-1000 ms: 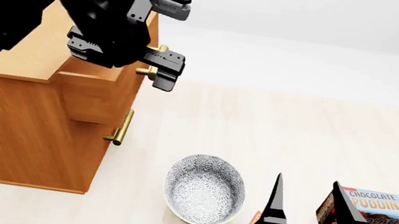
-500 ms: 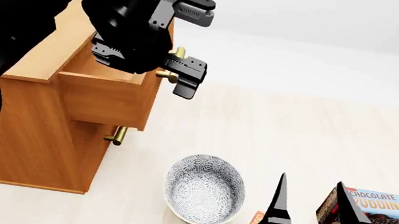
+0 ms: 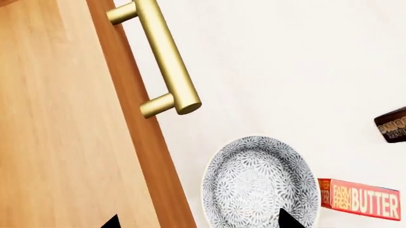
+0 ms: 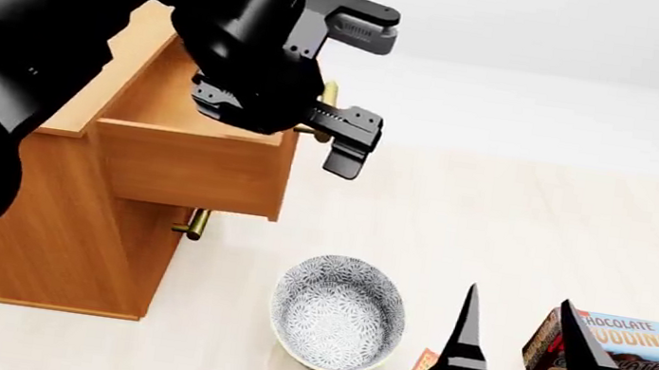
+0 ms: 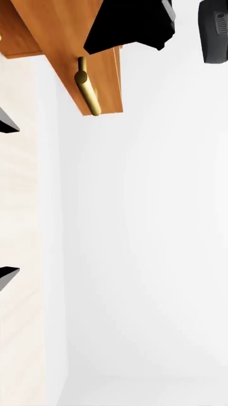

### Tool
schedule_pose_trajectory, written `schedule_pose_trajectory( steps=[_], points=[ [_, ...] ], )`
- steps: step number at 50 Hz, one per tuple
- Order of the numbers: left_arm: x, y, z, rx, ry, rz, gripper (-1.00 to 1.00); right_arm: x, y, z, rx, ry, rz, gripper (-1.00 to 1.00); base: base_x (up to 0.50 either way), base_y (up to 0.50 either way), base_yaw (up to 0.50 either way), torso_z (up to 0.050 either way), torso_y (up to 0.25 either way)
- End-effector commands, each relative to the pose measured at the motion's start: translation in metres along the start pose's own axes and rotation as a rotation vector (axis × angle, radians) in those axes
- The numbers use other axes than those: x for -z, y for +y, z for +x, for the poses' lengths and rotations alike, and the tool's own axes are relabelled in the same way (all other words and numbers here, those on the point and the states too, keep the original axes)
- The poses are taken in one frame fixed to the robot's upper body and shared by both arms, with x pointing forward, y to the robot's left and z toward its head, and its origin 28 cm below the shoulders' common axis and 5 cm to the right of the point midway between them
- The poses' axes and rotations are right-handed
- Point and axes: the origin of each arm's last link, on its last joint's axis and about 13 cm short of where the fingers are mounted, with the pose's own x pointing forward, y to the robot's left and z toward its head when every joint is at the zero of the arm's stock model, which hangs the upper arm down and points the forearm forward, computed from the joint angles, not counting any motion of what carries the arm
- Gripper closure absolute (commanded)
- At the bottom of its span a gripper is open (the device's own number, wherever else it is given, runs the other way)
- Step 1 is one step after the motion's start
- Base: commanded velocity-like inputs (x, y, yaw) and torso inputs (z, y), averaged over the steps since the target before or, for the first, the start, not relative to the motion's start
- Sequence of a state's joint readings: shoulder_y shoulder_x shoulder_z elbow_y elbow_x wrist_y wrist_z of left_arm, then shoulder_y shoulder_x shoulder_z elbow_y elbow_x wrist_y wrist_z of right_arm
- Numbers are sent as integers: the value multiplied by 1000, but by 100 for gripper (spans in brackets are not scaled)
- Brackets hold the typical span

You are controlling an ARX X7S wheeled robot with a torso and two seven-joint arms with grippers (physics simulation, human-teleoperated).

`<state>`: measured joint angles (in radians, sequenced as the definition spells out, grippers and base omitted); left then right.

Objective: Put the butter at the back in the top drawer of the cabinet and close it.

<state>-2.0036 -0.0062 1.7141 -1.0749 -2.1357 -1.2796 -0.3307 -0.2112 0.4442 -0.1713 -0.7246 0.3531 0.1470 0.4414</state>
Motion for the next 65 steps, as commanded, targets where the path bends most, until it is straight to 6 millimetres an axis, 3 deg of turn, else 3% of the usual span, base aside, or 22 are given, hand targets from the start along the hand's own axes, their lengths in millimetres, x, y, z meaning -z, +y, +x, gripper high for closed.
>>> schedule_pose_trajectory(
  steps=[1,40,54,60,65],
  points=[
    [-5,-18,-10,132,-51,13,-100,-1,-1,0,2,-1,4,-100,0,0,0,0,0],
    [-12,-28,-16,278,-148,0,-100,-4,-4,-1,13,-9,13,-100,0,0,0,0,0],
    [-14,-8,-9,-110,-162,-54,-100,-4,-4,-1,13,-10,13,-100,0,0,0,0,0],
    [-20,3,-23,-133,-224,-76,-100,-4,-3,-2,11,-12,12,-100,0,0,0,0,0],
    [5,7,-53,-37,-342,-71,-100,-4,-2,-3,6,-12,6,-100,0,0,0,0,0]
  ],
)
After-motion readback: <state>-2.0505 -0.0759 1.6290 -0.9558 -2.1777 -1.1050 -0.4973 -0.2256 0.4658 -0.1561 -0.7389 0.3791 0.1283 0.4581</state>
